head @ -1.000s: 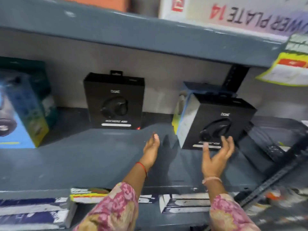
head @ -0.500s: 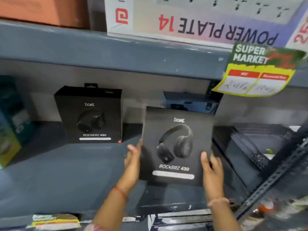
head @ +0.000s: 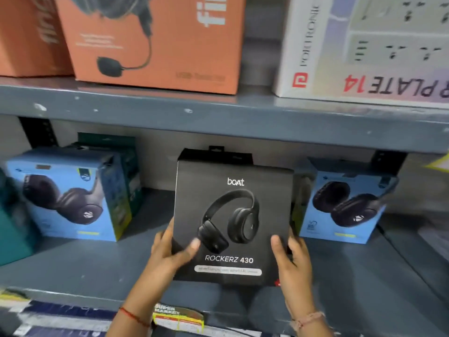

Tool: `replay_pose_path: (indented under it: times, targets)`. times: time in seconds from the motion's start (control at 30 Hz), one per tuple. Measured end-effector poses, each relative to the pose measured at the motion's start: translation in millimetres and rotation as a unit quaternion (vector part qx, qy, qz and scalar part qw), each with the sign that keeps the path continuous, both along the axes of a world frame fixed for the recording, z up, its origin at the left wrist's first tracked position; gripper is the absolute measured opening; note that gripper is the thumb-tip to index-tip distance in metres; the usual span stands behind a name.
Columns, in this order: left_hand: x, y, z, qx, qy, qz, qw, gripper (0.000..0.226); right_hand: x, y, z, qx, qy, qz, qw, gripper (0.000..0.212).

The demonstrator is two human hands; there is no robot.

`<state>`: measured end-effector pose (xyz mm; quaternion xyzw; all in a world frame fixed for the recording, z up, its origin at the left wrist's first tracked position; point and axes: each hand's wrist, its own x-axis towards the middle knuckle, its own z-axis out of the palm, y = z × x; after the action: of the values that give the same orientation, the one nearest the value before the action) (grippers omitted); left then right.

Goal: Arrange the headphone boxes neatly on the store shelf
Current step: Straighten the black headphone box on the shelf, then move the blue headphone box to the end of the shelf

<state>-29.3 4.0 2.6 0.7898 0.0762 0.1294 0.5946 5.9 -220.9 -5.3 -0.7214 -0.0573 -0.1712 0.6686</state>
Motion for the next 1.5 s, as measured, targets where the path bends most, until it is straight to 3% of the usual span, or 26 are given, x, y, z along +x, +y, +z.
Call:
replay_pose_path:
  times: [0.1, 0.17, 0.43, 0.57, 0.67, 0.8, 0.83, 0.9, 0.97, 1.07, 1.13, 1.27, 1.4, 1.5]
  targets:
    - [13, 21, -24, 0.015, -0.03, -0.006, 0.999, 0.092, 12, 18, -19, -0.046, 0.026, 0.015, 0.999, 0.047]
    - [29, 32, -34, 0.003, -0.02, -0.003, 1.0, 0.093, 22, 29, -31, -0.071, 0.043, 0.011, 0.997, 0.049]
    - [79, 58, -57, -0.039, 0.002, -0.008, 0.999, 0.068, 61, 67, -69, -0.105, 0.061, -0.048, 0.991, 0.06]
    - [91, 56, -58, -0.027, -0.014, -0.009, 0.999, 0.067, 75, 74, -70, -0.118, 0.064, -0.077, 0.988, 0.055]
    - [84, 59, -58, 0.023, 0.028, -0.024, 0.999, 0.068, 66, 78, -68, -0.09, 0.091, -0.103, 0.986, 0.056]
    - [29, 91, -73, 0.198, 0.091, 0.029, 0.976, 0.053, 8, 104, -79, -0.11, 0.056, -0.171, 0.978, 0.058]
    - [12, 104, -77, 0.233, 0.089, 0.054, 0.967, 0.049, -7, 117, -79, -0.131, 0.025, -0.145, 0.98, 0.058]
    - [-19, 138, -87, 0.294, 0.075, 0.12, 0.945, 0.058, -24, 154, -73, -0.163, 0.012, 0.003, 0.987, 0.07]
    - [-38, 175, -100, 0.362, 0.085, 0.163, 0.914, 0.069, -18, 198, -63, -0.22, 0.031, 0.177, 0.959, 0.098]
    - [-51, 208, -107, 0.407, 0.133, 0.179, 0.886, 0.09, 9, 262, -54, -0.253, 0.059, 0.297, 0.919, 0.118]
    - [-52, 215, -110, 0.42, 0.131, 0.18, 0.88, 0.089, 26, 301, -54, -0.215, 0.08, 0.302, 0.925, 0.12]
    - [-49, 213, -111, 0.432, 0.128, 0.171, 0.876, 0.078, 50, 358, -61, -0.128, 0.084, 0.215, 0.965, 0.12]
    - [-50, 218, -118, 0.423, 0.119, 0.169, 0.883, 0.078, 57, 375, -75, -0.109, 0.087, 0.174, 0.975, 0.093]
    - [-51, 214, -114, 0.319, 0.052, 0.214, 0.922, 0.087, 49, 358, -74, -0.089, 0.108, 0.162, 0.977, 0.081]
